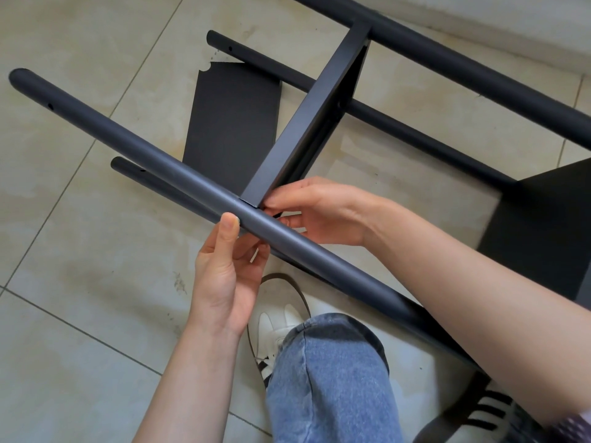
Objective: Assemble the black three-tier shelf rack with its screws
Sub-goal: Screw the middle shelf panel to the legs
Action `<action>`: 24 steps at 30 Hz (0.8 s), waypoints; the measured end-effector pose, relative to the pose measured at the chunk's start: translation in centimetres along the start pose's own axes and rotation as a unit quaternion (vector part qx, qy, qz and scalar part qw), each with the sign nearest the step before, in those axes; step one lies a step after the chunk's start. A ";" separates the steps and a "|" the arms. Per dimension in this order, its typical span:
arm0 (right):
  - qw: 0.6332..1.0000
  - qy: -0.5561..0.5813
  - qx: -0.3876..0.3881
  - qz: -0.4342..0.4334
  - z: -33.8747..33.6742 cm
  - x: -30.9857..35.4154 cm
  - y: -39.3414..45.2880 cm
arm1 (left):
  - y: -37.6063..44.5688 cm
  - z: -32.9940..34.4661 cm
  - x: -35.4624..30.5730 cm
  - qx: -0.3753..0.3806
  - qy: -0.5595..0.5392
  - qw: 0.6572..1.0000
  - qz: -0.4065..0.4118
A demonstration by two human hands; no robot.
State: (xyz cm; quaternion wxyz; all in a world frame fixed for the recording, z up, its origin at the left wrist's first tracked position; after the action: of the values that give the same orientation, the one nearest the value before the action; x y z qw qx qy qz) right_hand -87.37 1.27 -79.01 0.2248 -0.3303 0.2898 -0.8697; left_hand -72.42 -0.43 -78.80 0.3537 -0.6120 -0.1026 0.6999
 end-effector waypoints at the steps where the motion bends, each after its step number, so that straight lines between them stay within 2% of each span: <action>1: 1.000 -0.003 -0.004 -0.003 0.0 -0.1 0.1 | 0.0 0.0 0.0 0.000 0.000 1.000 0.000; 12: 1.000 -0.012 -0.018 -0.011 0.7 -0.3 0.6 | -0.1 -0.1 0.0 -0.005 -0.002 1.000 -0.007; 17: 1.000 -0.020 0.001 0.000 0.0 0.0 0.1 | -0.1 0.1 -0.1 0.000 0.002 1.000 -0.003; 24: 0.999 -0.022 -0.027 0.018 0.7 -0.7 0.9 | -0.2 -0.1 0.0 -0.004 0.002 1.000 -0.008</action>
State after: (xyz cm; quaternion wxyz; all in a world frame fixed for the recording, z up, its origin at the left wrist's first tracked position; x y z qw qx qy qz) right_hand -86.19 0.83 -79.46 0.2376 -0.3500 0.3141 -0.8499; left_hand -72.22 -0.32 -78.71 0.3566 -0.6144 -0.1094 0.6953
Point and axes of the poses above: each hand's wrist, its own y-axis towards the middle knuckle, its own z-axis out of the palm, x = y × z, the point moved 5 cm from there along y, towards the middle knuckle, and after that the axes turned 15 degrees about y, right-handed, at the moved point
